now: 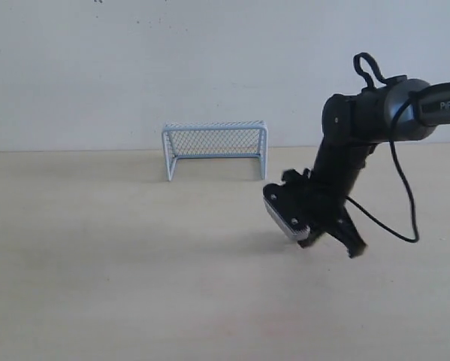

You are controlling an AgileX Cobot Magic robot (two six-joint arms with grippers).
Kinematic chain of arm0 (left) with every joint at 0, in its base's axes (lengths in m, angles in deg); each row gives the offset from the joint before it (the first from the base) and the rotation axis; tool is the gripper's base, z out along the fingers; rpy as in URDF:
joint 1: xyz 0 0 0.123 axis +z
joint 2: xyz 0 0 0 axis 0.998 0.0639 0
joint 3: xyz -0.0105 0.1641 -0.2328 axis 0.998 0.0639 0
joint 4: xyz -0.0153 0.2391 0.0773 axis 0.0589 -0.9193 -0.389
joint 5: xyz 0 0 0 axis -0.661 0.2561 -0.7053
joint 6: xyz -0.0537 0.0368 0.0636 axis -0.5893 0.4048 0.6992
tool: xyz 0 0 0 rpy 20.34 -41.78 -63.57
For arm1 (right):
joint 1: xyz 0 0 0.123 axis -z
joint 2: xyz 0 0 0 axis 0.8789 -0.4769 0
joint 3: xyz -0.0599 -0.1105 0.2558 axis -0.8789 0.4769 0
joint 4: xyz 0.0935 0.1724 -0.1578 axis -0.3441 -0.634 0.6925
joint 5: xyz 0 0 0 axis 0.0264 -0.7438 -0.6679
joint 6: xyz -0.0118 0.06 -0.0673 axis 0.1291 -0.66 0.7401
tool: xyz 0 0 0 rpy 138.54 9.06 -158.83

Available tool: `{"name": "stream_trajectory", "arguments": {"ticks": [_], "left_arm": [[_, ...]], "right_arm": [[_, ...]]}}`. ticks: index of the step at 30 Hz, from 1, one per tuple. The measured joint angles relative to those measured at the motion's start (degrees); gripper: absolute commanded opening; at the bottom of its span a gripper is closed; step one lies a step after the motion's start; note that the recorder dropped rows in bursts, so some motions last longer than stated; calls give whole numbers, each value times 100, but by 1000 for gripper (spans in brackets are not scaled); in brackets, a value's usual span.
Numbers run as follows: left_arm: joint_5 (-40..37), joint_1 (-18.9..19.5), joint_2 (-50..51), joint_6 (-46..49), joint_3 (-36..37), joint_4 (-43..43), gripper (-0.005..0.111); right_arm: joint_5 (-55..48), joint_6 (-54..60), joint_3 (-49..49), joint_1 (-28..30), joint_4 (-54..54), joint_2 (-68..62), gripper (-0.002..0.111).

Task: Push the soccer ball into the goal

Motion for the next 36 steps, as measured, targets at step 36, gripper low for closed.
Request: {"name": "stream_trajectory", "arguments": {"ticks": [36], "left_arm": [[0,0,0,0,0,0,4]], "right_arm": [[-906,-3689,1960,22,-3582,2035,0]]}}
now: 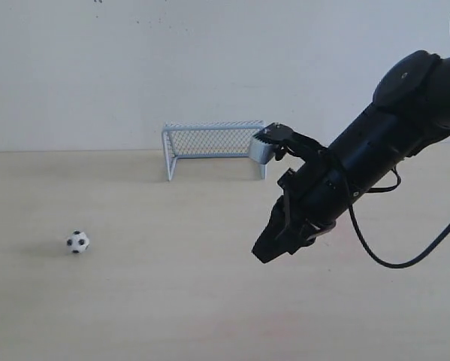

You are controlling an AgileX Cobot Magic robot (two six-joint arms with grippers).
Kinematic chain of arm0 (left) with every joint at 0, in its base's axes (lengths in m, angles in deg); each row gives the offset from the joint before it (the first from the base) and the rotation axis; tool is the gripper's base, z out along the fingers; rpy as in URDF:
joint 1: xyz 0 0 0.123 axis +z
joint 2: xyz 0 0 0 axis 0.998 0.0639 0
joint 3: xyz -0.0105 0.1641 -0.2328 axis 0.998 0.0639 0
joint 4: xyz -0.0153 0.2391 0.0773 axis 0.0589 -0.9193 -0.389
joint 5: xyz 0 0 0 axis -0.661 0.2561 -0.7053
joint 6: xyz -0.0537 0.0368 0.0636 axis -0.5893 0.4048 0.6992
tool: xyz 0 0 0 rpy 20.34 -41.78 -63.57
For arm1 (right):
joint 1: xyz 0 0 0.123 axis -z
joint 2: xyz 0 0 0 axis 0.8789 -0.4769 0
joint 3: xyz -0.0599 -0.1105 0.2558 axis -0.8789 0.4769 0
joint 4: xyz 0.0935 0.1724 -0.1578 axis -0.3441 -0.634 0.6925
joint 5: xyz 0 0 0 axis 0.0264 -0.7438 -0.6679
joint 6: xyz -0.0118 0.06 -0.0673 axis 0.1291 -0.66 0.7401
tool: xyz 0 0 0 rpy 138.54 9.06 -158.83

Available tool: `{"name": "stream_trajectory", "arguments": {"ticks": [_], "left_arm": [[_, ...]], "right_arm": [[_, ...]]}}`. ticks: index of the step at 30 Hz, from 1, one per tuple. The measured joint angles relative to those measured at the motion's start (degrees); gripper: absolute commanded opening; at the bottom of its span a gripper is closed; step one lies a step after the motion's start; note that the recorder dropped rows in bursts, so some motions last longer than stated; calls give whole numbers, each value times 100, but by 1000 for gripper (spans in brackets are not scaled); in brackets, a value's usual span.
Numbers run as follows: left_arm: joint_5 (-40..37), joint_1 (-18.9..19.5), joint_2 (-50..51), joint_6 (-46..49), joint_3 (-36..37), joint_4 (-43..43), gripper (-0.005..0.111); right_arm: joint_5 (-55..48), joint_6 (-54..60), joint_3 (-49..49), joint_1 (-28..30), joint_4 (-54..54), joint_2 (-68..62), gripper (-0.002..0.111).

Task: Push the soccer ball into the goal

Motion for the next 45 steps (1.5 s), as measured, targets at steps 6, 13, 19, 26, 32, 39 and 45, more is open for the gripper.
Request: {"name": "stream_trajectory", "arguments": {"ticks": [6,13,19,26,32,39,45], "left_arm": [[0,0,0,0,0,0,4],[0,0,0,0,0,0,4],[0,0,0,0,0,0,4],[0,0,0,0,0,0,4],[0,0,0,0,0,0,4],[0,0,0,0,0,0,4],[0,0,0,0,0,0,4]], "right_arm": [[950,20,0,0,61,0,0],[851,-1063,0,0,-4,0,0],[623,-1627,25,-28,-34,0,0],[2818,-1614,936,-639,-107,265,0],[4317,-1612,1996,-965,-155,1230,0],[5231,-1652,3022,-964,-231,2686,0],[6379,-2076,4102,-964,-309,3638,0]]}}
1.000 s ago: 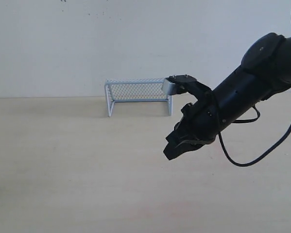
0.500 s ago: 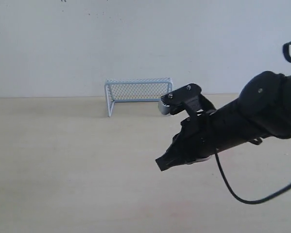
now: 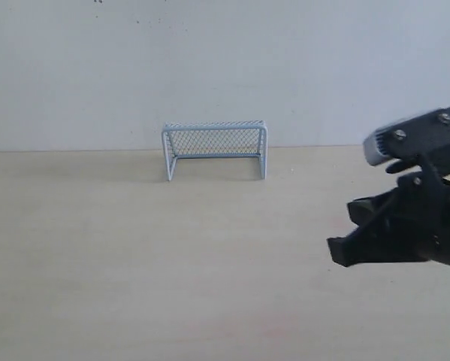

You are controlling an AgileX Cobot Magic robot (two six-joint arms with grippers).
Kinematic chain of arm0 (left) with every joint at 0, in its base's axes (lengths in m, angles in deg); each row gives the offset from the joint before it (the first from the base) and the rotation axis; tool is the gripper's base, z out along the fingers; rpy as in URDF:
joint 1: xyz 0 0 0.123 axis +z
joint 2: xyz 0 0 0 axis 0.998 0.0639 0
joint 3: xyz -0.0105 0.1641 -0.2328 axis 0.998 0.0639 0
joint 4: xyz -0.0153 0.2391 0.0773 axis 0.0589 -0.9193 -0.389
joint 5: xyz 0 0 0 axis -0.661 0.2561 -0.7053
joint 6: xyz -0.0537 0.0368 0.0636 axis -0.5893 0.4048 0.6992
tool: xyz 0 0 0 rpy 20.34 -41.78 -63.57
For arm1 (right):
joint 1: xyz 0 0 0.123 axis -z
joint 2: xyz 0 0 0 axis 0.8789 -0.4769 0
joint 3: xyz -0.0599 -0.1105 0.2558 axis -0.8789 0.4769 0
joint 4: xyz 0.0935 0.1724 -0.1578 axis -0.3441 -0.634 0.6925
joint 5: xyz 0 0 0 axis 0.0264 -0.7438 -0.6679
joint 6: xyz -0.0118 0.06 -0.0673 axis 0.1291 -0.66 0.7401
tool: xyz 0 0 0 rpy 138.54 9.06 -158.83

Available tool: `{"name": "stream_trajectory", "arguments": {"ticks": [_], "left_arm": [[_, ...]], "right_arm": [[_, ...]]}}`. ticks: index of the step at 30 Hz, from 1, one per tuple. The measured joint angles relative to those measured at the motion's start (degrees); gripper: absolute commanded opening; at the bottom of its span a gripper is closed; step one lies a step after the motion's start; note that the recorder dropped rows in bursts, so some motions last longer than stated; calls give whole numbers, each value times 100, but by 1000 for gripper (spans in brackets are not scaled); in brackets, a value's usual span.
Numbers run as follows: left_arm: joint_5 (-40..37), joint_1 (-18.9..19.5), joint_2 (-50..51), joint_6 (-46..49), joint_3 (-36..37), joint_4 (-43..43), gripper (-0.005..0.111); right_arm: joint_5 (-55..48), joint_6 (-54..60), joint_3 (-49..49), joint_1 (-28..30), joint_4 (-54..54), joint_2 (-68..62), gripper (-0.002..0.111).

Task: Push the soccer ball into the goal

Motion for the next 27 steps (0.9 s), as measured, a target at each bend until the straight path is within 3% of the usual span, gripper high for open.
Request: {"name": "stream_trajectory", "arguments": {"ticks": [4,12,20,27], "left_arm": [[0,0,0,0,0,0,4],[0,0,0,0,0,0,4],[0,0,0,0,0,0,4],[0,0,0,0,0,0,4]], "right_arm": [[367,-409,725,176,-12,631,0],[575,-1422,1809,1247,-23,2026,0],[748,-1539,2395,1925,-23,3398,0],[751,-1554,2946,2351,-33,5524,0]]}}
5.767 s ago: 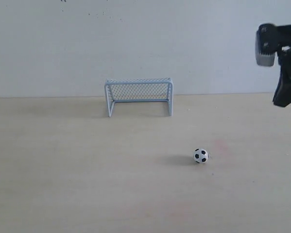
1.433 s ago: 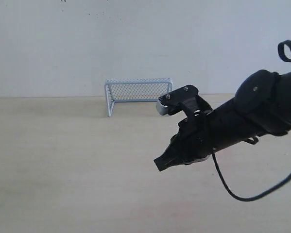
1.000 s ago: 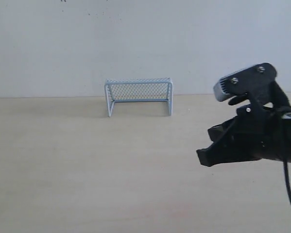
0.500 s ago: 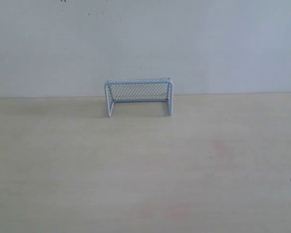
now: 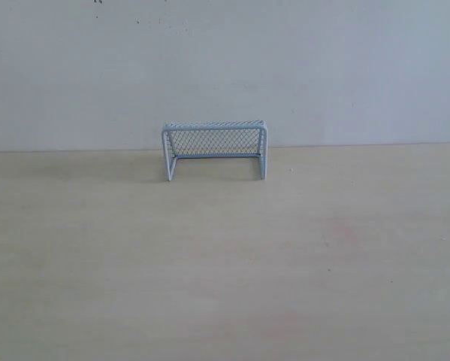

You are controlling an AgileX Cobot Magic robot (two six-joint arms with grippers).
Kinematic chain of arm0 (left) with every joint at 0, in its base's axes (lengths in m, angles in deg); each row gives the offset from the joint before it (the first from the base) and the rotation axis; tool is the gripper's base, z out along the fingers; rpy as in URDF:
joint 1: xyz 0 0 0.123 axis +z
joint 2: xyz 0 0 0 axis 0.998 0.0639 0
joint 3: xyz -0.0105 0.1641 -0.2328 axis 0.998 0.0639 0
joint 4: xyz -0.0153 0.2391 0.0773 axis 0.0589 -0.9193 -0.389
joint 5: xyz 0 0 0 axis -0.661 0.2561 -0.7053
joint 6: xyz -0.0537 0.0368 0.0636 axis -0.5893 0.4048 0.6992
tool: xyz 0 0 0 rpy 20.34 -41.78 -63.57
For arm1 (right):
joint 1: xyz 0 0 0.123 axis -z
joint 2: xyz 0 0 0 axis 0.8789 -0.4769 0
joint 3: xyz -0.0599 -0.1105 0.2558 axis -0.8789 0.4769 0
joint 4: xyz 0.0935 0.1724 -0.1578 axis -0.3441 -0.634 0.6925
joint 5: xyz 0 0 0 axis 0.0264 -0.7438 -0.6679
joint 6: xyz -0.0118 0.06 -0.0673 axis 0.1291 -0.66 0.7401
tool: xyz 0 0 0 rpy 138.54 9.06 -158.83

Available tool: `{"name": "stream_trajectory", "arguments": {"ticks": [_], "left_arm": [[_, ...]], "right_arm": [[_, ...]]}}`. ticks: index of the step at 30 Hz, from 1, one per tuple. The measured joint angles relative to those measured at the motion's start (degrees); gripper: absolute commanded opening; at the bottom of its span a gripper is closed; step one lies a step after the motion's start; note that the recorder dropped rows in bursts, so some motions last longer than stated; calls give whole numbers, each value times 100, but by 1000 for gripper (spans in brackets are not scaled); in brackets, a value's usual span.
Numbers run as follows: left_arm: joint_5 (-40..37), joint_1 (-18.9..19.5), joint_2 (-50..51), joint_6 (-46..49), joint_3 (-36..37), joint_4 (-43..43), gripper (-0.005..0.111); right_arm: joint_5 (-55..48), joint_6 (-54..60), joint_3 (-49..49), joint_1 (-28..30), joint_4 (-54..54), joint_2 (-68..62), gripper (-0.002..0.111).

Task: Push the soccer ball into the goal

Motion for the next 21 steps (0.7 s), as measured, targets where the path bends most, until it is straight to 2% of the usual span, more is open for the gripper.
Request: {"name": "stream_trajectory", "arguments": {"ticks": [4,15,17,21], "left_arm": [[0,0,0,0,0,0,4],[0,0,0,0,0,0,4],[0,0,0,0,0,0,4],[0,0,0,0,0,0,4]], "right_arm": [[-136,53,0,9,0,757,0],[-565,-379,30,24,198,776,0],[-798,-809,30,24,979,825,0],[-1668,-2661,30,24,3633,1174,0]]}}
